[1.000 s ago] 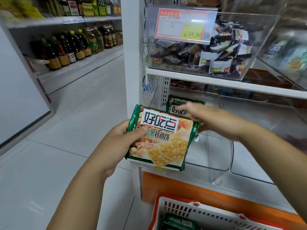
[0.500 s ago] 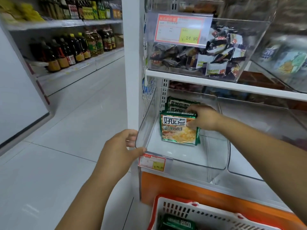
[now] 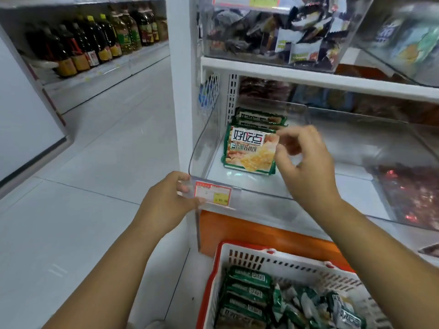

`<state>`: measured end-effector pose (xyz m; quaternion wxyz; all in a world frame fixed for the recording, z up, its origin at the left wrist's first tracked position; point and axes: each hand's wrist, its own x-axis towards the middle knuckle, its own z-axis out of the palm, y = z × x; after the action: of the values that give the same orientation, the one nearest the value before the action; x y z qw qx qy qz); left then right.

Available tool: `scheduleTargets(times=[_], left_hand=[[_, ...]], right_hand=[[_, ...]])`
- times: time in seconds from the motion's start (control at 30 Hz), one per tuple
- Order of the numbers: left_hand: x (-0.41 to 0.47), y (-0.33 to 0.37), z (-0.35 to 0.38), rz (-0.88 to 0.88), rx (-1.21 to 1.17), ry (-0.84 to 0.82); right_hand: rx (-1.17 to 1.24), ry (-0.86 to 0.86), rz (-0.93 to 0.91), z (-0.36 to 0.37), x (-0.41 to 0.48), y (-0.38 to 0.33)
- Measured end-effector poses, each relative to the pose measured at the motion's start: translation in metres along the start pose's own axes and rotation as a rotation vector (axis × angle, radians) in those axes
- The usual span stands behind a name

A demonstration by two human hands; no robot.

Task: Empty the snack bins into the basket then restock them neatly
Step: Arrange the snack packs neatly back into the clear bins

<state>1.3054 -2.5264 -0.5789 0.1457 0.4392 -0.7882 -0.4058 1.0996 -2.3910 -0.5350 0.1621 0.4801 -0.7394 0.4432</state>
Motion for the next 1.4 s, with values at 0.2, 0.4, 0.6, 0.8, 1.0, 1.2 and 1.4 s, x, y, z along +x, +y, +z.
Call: scheduleTargets(times=[0.2, 0.4, 0.6, 0.8, 1.0, 1.2, 1.4], left_hand=[[-0.049, -0.02, 0.04, -0.052, 0.212, -0.368], [-0.093, -0.078, 0.094, -0.101, 0.165, -0.39], [-0.108, -0.11, 0.125, -0.112, 0.149, -0.311], [-0.106, -0.135, 0.128, -0.181, 0.014, -0.386], [-0.104, -0.142, 0.129, -0.197, -0.011, -0.394], [-0.106, -0.117, 0.127, -0.113, 0.222, -0.379], [-0.096, -0.056, 0.113, 0.029, -0.046, -0.507]], right_hand=[[0.071, -0.172, 0.295, 0.013, -0.178, 0.041], [-0.002, -1.077, 0.652, 0.054, -0.284, 0.077], [-0.348, -1.13, 0.492, 0.081, -0.335, 0.107], [-0.572, -1.151, 0.311, 0.091, -0.329, 0.121], [-0.545, -1.214, 0.331, 0.094, -0.315, 0.122], [-0.028, -0.974, 0.674, 0.064, -0.29, 0.106], [0.388, -0.893, 0.849, -0.014, -0.213, 0.078]])
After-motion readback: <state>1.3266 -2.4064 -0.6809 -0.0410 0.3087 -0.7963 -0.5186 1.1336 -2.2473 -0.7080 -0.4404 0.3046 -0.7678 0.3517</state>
